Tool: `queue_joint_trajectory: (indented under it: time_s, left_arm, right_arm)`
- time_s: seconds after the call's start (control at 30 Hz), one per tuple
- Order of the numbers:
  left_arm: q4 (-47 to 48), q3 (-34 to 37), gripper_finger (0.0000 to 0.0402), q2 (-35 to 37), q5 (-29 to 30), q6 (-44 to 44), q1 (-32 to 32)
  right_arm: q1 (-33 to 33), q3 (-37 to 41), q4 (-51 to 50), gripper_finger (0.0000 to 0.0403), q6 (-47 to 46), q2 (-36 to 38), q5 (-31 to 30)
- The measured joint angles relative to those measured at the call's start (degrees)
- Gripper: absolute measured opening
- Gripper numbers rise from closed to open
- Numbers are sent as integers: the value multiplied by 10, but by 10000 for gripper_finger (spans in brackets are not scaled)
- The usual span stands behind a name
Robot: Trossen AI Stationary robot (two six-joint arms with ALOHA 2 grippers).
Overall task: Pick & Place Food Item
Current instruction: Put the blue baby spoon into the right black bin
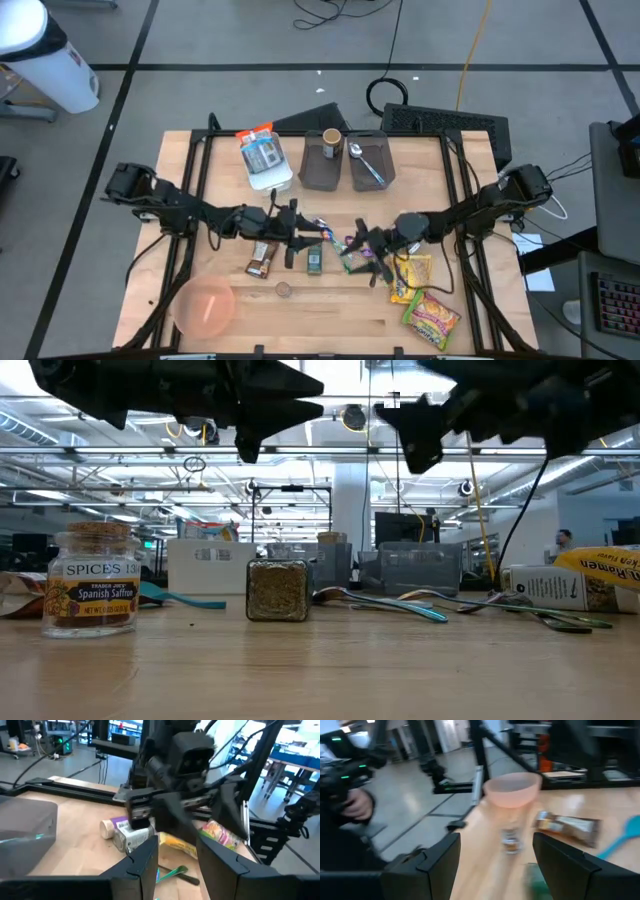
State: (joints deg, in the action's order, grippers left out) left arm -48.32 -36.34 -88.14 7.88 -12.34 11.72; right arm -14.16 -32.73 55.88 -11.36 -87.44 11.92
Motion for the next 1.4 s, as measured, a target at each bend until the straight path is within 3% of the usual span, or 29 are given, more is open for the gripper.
queue_joint_trajectory:
  time_s: [0.17, 0.43, 0.7, 1.07, 1.27, 1.4]
  left_arm:
    - [-7, 0, 141, -5, 2, -6, 0]
    - [-25, -1, 141, -5, 2, -58, -2]
    - [43, -1, 141, -5, 2, -59, 4]
    - [236, -1, 140, -5, -3, -66, 6]
    - [426, -1, 141, 28, 5, -128, -11]
    - [535, -1, 141, 76, 51, -181, -19]
  right_arm:
    - [-43, 0, 0, 242, 0, 0, -19]
    - [-93, 0, -23, 242, -1, 0, -190]
    - [-104, 0, -56, 242, -48, -19, -196]
    - [-118, 0, 6, 242, -116, -148, -204]
    - [-117, 0, 64, 242, -133, -194, -228]
    - [-110, 0, 83, 242, -112, -187, -225]
